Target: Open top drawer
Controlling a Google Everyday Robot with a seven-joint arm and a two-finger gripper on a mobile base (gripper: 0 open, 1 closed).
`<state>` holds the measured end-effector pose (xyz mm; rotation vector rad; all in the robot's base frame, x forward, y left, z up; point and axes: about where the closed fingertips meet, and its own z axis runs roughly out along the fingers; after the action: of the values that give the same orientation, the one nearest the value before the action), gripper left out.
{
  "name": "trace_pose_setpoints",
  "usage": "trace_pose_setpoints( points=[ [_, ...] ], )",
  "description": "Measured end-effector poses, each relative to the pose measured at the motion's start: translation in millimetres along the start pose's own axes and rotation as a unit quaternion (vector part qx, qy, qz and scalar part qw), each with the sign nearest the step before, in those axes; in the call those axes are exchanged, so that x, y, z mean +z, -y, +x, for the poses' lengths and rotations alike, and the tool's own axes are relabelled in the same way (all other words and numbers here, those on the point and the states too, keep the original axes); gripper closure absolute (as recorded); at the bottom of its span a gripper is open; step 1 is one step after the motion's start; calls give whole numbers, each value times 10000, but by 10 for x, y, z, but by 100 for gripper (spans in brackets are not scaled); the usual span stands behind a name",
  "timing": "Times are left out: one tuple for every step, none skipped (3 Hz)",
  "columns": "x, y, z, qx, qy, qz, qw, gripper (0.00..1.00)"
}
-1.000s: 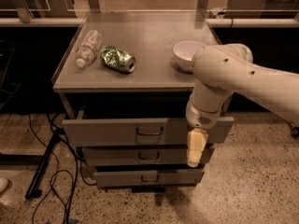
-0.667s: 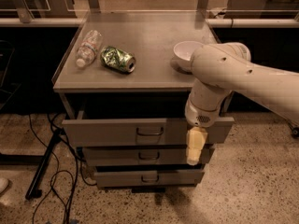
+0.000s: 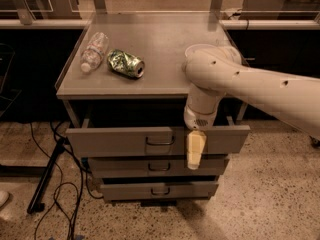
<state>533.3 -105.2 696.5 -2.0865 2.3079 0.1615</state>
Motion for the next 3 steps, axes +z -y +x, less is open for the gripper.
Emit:
trace_pose_setpoints(
  points=[
    [248, -12, -13, -20, -121, -219, 9997, 0],
    [420, -101, 46, 9, -192, -404, 9990, 0],
    [414, -102, 46, 9, -192, -404, 9990, 0]
  ],
)
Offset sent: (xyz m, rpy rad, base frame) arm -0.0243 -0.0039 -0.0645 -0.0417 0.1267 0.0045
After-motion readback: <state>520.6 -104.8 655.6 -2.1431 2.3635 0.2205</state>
